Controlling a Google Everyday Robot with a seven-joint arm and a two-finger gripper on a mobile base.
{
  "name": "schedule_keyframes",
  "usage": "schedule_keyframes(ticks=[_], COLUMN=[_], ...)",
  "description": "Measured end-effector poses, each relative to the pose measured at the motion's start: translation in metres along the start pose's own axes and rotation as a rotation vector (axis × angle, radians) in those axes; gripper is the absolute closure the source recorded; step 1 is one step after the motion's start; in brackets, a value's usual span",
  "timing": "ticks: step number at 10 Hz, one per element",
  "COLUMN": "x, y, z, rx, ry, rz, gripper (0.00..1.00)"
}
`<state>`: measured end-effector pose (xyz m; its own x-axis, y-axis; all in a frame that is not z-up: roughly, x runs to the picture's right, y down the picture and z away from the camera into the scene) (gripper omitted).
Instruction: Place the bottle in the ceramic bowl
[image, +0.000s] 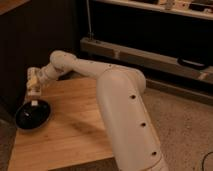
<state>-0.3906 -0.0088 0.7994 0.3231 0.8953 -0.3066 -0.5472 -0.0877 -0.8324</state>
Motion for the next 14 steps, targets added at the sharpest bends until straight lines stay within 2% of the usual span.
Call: schedule_keyframes(ticks=[2, 3, 5, 7, 8, 10, 12, 14], x=[0.017, 0.021, 0.024, 0.024, 0.025, 0.028, 0.032, 0.035], y=[-0.020, -0.022, -0.016, -0.019, -0.018, -0.019, -0.024, -0.029], z=[0.013, 0.018, 0.023, 0.021, 0.022, 0.024, 0.026, 0.025], rx=[-0.004, -0.004, 0.025, 0.073, 0.084, 0.102, 0.106, 0.094], ry=[-0.004, 0.002, 0.022, 0.019, 0.018, 0.006, -0.003, -0.007], rz=[0.001, -0.004, -0.018, -0.017, -0.019, -0.021, -0.017, -0.010], gripper=[1.00, 0.98, 0.80, 0.59, 0.52, 0.29, 0.20, 0.20])
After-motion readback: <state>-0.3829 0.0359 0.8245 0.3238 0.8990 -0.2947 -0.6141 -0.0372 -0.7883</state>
